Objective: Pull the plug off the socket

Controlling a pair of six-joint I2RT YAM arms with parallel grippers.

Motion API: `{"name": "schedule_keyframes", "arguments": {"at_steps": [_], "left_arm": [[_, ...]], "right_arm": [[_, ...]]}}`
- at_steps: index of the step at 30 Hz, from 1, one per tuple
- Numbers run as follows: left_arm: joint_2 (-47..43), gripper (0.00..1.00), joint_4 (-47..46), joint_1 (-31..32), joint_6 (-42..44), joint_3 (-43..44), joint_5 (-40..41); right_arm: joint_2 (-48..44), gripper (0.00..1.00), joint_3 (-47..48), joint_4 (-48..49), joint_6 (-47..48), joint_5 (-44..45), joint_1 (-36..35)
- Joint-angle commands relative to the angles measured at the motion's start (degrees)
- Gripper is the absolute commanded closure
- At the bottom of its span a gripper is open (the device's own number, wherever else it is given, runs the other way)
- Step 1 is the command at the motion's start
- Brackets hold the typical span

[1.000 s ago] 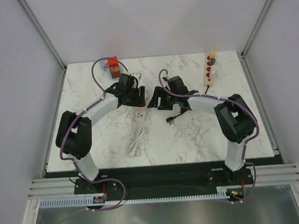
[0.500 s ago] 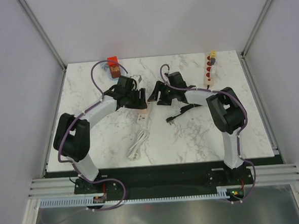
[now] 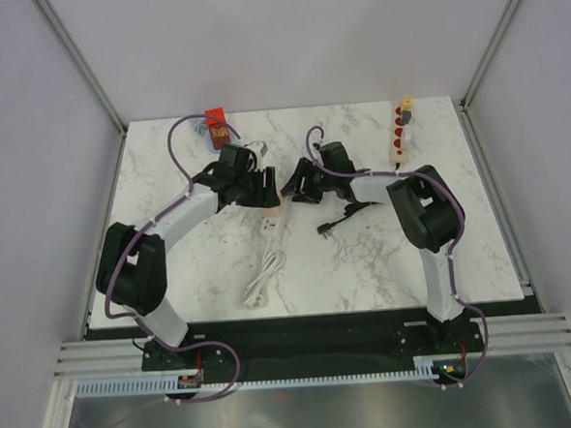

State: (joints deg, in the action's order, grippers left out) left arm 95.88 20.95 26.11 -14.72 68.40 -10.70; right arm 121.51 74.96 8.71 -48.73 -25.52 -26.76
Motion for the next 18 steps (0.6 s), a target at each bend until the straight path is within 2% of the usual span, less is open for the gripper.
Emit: {"name": "schedule_keyframes", "arguments": {"at_steps": [1, 5, 8, 11, 12, 15, 18], "left_arm": [[-3.59, 0.98, -2.93, -0.18, -1.89, 0.77, -3.1], [-2.89, 0.98, -3.54, -0.18, -2.06, 0.42, -3.63], [-2.54, 0.98, -4.16, -0.09, -2.77, 0.15, -3.89], [-2.1, 0.98, -5.13, -0.18, -3.91, 0.07, -5.12], [-2.01, 0.98, -5.48, -0.18, -4.26, 0.07, -5.82], [-2.01, 0.98, -6.01, -0.27, -5.4, 0.24, -6.79], [-2.18, 0.98, -6.1, -0.44, -5.93, 0.42, -7.49]], "right_arm": [[1.18, 0.4, -1.74, 5.17, -3.11, -1.2, -0.04], [1.18, 0.42, -4.46, 10.44, -6.54, -2.17, -0.31], [1.53, 0.49, -5.96, 12.91, -7.43, -1.9, -0.75], [1.71, 0.65, -7.28, 14.58, -7.26, -1.38, -1.01], [1.8, 0.77, -7.8, 14.41, -6.3, -0.94, -1.18], [1.62, 1.0, -7.55, 10.38, -2.01, 2.48, -1.36], [1.45, 1.0, -7.55, 7.47, 1.0, 5.9, -1.54]]}}
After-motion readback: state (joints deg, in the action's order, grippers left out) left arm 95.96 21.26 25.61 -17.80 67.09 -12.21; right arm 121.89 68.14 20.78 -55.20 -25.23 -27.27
